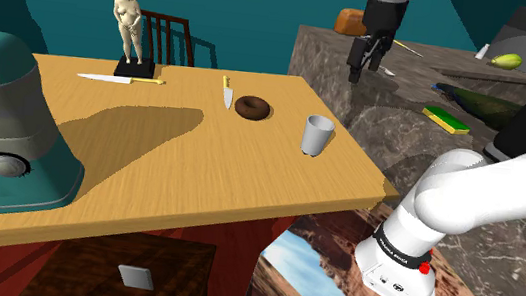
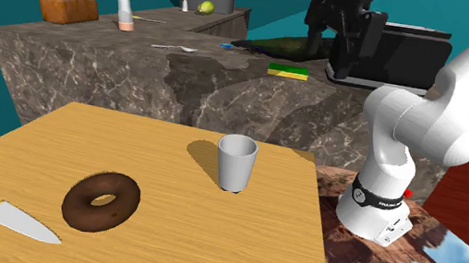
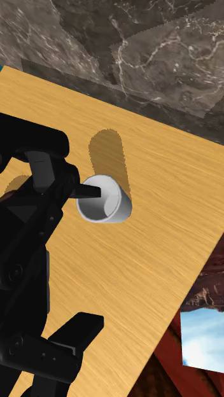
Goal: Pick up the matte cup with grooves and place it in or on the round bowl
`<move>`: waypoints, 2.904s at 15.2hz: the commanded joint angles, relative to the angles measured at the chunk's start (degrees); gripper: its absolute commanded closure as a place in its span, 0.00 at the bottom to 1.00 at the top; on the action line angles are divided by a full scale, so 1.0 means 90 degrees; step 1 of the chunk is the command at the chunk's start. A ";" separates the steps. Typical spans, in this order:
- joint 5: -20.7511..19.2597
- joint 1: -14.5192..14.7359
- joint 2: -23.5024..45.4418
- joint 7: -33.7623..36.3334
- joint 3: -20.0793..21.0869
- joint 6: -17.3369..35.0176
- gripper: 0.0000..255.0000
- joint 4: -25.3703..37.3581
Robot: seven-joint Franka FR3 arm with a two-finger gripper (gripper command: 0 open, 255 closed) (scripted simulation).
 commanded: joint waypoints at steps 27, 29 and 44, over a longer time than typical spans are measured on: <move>-0.0201 -0.0285 0.2687 -0.0256 -0.0985 0.5066 0.00 -0.2269; -0.0201 -0.0285 0.2687 -0.0256 -0.0985 0.5066 0.00 -0.2269; -0.0202 -0.0285 0.2686 -0.0256 -0.0985 0.5065 1.00 -0.2269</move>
